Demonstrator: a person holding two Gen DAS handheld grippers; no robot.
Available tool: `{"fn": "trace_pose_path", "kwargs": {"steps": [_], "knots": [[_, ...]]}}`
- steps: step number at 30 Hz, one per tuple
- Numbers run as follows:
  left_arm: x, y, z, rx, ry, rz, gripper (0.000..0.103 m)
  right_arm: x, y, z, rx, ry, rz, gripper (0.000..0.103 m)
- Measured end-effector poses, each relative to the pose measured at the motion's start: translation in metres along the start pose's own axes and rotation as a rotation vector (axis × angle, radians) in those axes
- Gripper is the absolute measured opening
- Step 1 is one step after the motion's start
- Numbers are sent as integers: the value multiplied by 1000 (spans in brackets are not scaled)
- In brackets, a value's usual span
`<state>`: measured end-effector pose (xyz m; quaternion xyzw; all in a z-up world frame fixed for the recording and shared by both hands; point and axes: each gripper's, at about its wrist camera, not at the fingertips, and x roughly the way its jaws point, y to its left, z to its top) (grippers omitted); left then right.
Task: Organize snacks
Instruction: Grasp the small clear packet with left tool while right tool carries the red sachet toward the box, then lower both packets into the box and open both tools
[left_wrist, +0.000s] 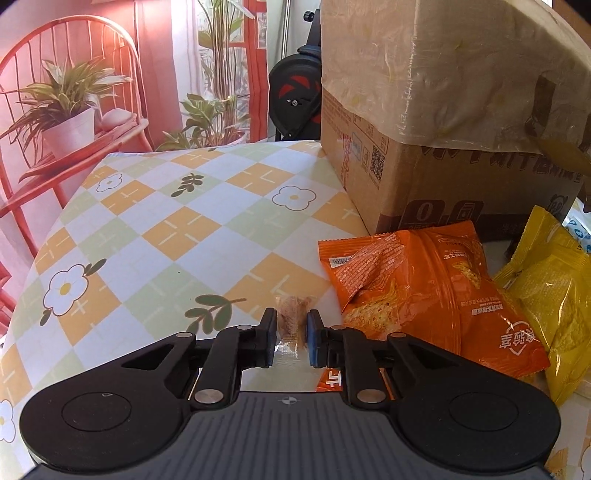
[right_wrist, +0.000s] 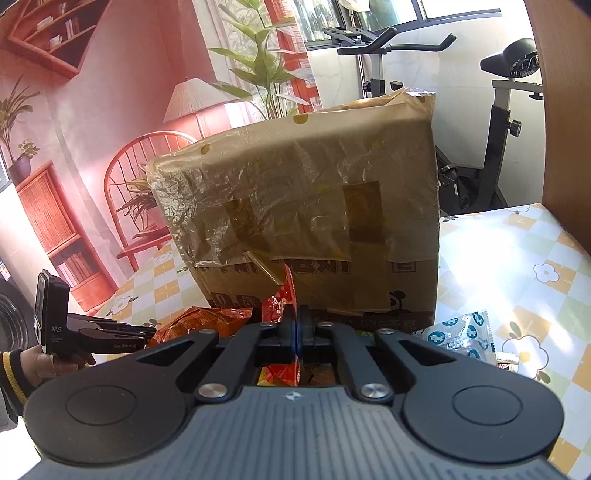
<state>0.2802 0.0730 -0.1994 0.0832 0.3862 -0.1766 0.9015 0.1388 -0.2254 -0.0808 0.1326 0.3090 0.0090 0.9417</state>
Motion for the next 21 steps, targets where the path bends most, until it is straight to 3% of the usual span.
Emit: {"fn": "trace_pose_path", "kwargs": {"steps": [12, 21], "knots": [[-71, -15, 32, -32, -200, 44, 18, -17, -4, 13, -8, -80, 6, 1], [-135, -63, 90, 7, -384, -35, 18, -39, -4, 65, 7, -198, 88, 1]]}}
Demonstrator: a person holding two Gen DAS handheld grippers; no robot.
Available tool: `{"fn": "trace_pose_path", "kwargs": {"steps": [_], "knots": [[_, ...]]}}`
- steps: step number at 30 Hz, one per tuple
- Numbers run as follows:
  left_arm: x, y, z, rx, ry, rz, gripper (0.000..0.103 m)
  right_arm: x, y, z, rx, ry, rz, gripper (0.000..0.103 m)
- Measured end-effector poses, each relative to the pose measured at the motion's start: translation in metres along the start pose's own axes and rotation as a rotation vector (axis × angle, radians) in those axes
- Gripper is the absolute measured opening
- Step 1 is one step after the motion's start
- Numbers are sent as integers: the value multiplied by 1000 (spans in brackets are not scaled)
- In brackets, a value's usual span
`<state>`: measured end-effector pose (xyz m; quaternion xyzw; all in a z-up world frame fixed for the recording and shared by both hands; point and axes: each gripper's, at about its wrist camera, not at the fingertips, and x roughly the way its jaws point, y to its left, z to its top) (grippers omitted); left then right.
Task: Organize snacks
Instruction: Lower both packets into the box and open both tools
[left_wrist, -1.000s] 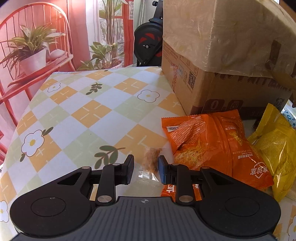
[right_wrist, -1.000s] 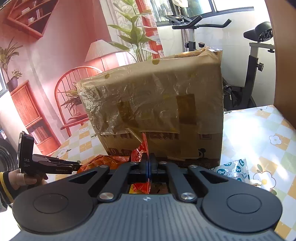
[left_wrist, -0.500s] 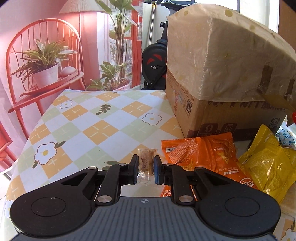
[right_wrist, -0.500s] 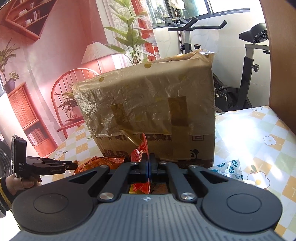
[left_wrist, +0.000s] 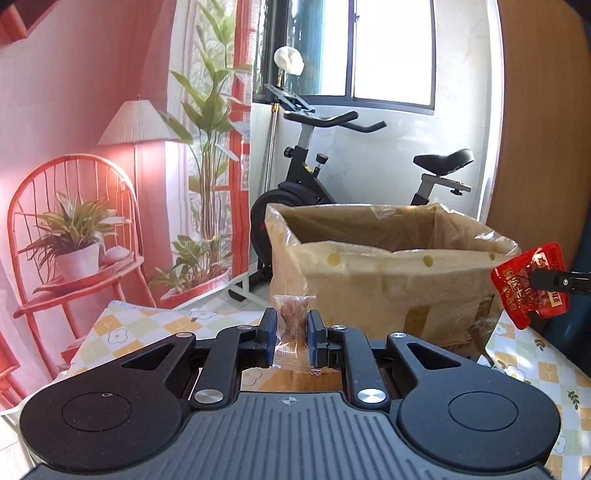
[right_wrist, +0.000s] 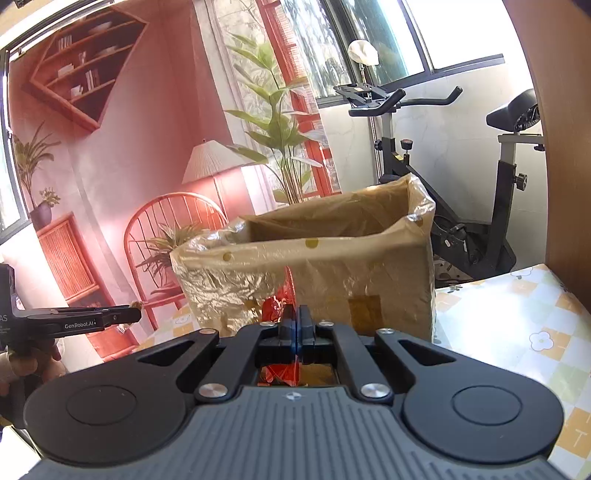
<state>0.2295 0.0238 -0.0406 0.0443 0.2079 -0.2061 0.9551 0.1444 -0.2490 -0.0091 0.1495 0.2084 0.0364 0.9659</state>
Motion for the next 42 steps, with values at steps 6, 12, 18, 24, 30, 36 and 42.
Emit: {"fn": "trace_pose_path", "kwargs": {"steps": [6, 12, 18, 24, 30, 36, 42], "knots": [[14, -36, 57, -16, -75, -60, 18, 15, 4, 65, -64, -55, -7, 1], [71, -45, 85, -133, -29, -72, 18, 71, -6, 86, -125, 2, -139, 1], [118, -64, 80, -99, 57, -16, 20, 114, -29, 71, -76, 92, -243, 1], [135, -56, 69, -107, 111, 28, 47, 116, -43, 62, -62, 125, -252, 8], [120, -47, 70, -117, 98, 31, 51, 104, -41, 68, -79, 105, -233, 26], [98, -44, 76, -130, 89, 60, 52, 87, -28, 69, -107, 92, -182, 26], [58, -47, 75, -91, 68, 159, 56, 69, -18, 66, -124, 89, -121, 39]]}}
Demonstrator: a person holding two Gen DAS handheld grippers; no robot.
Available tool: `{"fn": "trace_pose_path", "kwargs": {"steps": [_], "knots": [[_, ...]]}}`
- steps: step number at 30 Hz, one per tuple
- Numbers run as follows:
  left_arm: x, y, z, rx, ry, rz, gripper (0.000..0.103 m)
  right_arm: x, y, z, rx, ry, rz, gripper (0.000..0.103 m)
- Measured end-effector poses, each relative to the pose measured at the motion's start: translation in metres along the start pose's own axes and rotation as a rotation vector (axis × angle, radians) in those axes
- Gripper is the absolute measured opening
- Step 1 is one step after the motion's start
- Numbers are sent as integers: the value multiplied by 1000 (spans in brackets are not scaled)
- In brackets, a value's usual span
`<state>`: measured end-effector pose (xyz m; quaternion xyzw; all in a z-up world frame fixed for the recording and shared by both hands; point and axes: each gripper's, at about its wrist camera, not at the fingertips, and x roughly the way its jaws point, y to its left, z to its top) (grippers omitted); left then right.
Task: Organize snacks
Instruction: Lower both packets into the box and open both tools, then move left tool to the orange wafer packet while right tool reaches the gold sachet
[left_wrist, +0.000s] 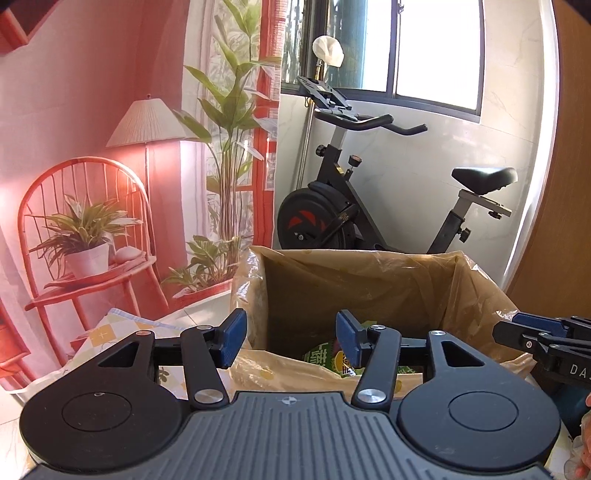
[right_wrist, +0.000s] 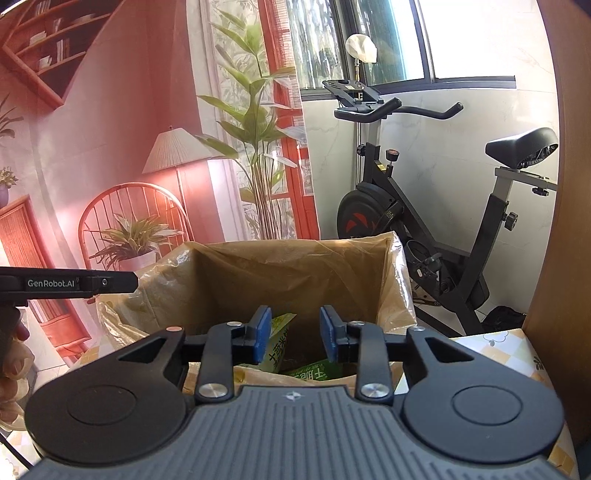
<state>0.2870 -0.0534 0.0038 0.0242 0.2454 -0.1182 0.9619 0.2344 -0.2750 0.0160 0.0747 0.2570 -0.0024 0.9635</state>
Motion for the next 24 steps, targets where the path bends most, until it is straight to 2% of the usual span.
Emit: {"fn": "trace_pose_path", "kwargs": {"steps": [2, 5, 8, 12, 14, 17, 22, 24], "knots": [[-17, 4, 0, 7, -15, 3, 56, -8, 2, 0, 2, -10, 30, 48], [-41, 13, -3, -5, -30, 3, 56, -16, 7, -2, 2, -16, 52, 55], [-60, 21, -12, 5, -27, 64, 56, -27, 15, -8, -31, -35, 57, 62], [-83, 39, -28, -48, -22, 68, 56, -40, 23, -21, -44, -63, 68, 73], [-91, 43, -37, -32, -9, 95, 56, -45, 24, -27, -41, -72, 78, 79], [-106, 50, -54, 4, 15, 152, 56, -53, 27, -39, -71, -90, 94, 82], [-130, 74, -85, -84, 41, 158, 56, -65, 22, -61, -36, -90, 118, 82], [-130, 83, -104, -135, 78, 162, 56, -69, 24, -72, -47, -93, 116, 82]]}}
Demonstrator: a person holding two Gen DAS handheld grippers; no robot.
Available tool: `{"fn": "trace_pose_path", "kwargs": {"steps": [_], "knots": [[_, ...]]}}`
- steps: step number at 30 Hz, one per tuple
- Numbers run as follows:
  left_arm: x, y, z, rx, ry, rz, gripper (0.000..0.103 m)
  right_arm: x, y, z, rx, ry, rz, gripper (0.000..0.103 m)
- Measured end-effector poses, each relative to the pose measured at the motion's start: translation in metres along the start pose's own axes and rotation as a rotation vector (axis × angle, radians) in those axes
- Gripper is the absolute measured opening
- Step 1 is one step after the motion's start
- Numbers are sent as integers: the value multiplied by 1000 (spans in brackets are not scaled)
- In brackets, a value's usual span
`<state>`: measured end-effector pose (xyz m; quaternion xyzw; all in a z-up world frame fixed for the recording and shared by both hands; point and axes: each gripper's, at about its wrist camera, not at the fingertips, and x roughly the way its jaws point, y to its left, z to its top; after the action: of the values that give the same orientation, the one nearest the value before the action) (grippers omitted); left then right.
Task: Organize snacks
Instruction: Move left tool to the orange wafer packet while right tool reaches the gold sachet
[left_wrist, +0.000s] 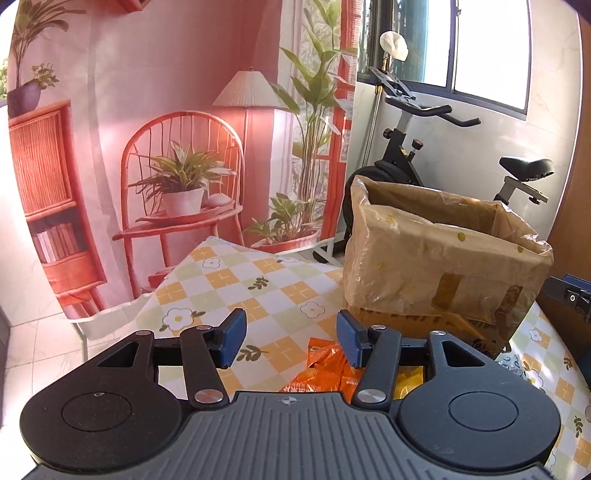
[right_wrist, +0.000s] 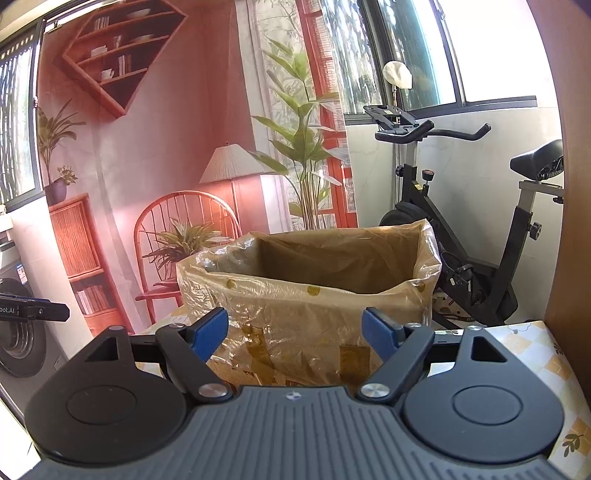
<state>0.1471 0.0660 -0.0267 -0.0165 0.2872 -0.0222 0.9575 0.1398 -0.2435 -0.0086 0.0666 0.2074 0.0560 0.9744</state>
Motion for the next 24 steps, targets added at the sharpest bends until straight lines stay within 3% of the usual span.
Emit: {"fn": "trace_pose_path", "kwargs": {"steps": [8, 13, 16, 24], "knots": [[34, 23, -74, -233, 251, -41, 54, 1, 20, -53, -32, 38, -20, 82], [38, 18, -110, -372, 350, -45, 60, -2, 16, -79, 47, 68, -32, 82], [50, 5, -122, -362, 420, -18, 61, -2, 8, -92, 97, 102, -61, 82], [83, -24, -135, -297, 465, 9, 62, -5, -8, -110, 142, 165, -87, 82]]}}
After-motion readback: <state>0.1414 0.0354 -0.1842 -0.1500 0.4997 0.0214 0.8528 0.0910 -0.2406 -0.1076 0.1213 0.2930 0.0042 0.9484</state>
